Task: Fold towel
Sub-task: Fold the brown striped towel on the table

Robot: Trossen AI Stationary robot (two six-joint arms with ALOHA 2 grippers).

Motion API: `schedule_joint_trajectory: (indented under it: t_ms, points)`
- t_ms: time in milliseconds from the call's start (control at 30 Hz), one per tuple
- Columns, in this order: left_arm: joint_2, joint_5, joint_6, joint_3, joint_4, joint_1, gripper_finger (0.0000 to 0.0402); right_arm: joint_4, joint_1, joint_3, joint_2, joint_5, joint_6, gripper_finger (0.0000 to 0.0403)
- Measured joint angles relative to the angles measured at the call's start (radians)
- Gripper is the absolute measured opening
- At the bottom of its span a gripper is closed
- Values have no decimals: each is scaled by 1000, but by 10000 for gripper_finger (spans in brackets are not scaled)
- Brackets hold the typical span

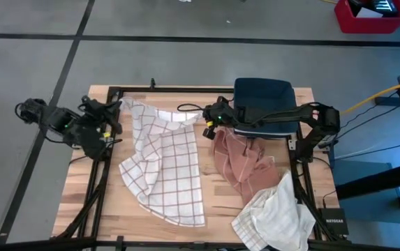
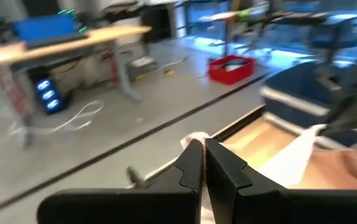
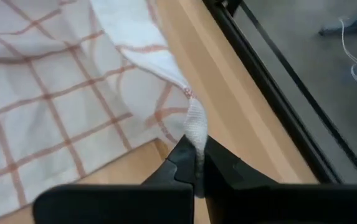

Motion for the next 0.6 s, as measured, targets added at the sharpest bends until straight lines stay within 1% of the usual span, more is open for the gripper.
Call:
schedule_joint_trajectory:
  t_ms: [100, 200, 267, 367, 467, 600]
  points:
    - [-1, 0, -81, -63, -19, 61, 2, 67, -27, -42, 0, 1, 22, 12]
    - [0, 5, -104, -117, 2, 119, 3, 111, -56, -67, 2, -3, 35, 15]
    - [0, 33, -130, -157, 14, 153, 2, 136, -73, -77, 9, -23, 36, 16]
    - [0, 115, -148, -212, 69, 187, 2, 135, -91, -81, 39, -44, 35, 14]
    - [1, 218, -81, -271, 203, 211, 2, 146, -96, -82, 75, -44, 37, 12]
    - [1, 336, 95, -336, 398, 270, 2, 161, -97, -82, 104, -49, 38, 15]
